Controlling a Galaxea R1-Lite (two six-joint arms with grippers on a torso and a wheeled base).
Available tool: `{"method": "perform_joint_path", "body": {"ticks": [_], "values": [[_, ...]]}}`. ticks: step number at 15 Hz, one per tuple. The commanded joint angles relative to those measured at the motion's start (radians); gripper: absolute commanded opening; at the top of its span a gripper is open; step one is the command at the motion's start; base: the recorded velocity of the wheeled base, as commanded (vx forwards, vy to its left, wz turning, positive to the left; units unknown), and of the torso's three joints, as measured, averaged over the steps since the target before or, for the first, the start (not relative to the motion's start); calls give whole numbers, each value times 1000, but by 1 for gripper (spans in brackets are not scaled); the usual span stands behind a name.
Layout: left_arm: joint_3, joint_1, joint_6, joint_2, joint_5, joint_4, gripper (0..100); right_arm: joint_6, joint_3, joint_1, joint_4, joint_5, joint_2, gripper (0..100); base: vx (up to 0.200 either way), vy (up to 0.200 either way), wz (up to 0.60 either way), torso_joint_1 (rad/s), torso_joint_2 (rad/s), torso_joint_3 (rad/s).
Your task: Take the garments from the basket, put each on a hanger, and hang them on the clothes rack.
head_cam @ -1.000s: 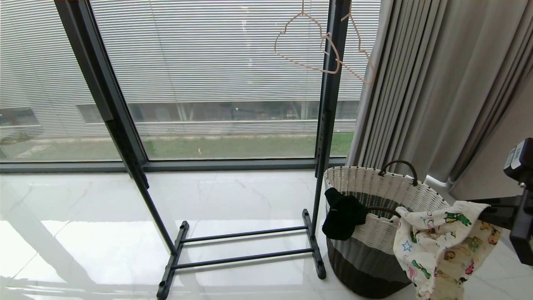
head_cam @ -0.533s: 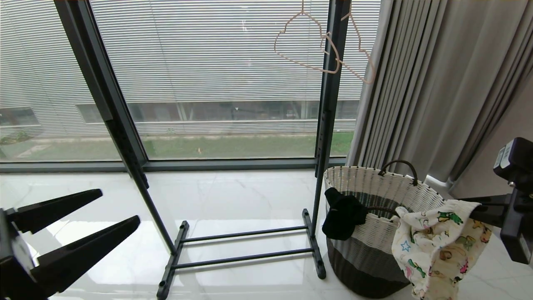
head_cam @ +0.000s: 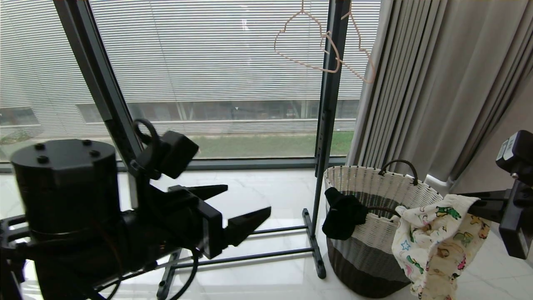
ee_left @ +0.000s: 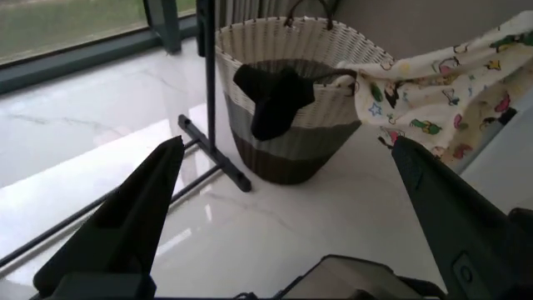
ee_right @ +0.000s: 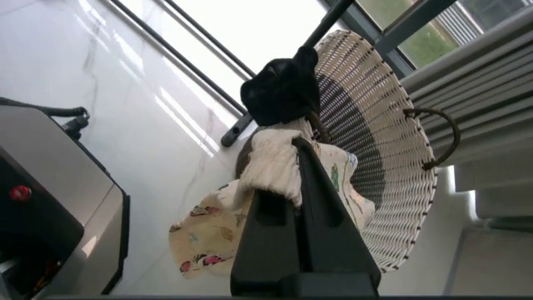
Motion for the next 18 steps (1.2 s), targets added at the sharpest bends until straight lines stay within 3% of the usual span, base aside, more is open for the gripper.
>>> {"method": "perform_joint_path", "body": {"ticks": [1, 3, 5, 7, 11, 18], "values": [[-39, -227, -80, 167, 57, -21, 100, 6, -1, 0, -16, 1, -1, 0, 0, 0, 0, 0, 0, 0], [-91, -368, -148, 302, 92, -108, 100, 6, -5, 3, -24, 1, -4, 0, 0, 0, 0, 0, 0, 0], [-177, -434, -177, 483, 118, -271, 100, 6, -4, 14, -22, 2, -21, 0, 0, 0, 0, 0, 0, 0], [-284, -454, -175, 644, 176, -366, 100, 6, -2, 17, -20, 2, -30, 0, 0, 0, 0, 0, 0, 0], [-528, -485, -172, 832, 183, -369, 100, 6, -1, 20, -20, 2, -34, 0, 0, 0, 0, 0, 0, 0], [-604, -478, -158, 971, 196, -367, 100, 6, -2, 40, -22, 2, -40, 0, 0, 0, 0, 0, 0, 0]]}}
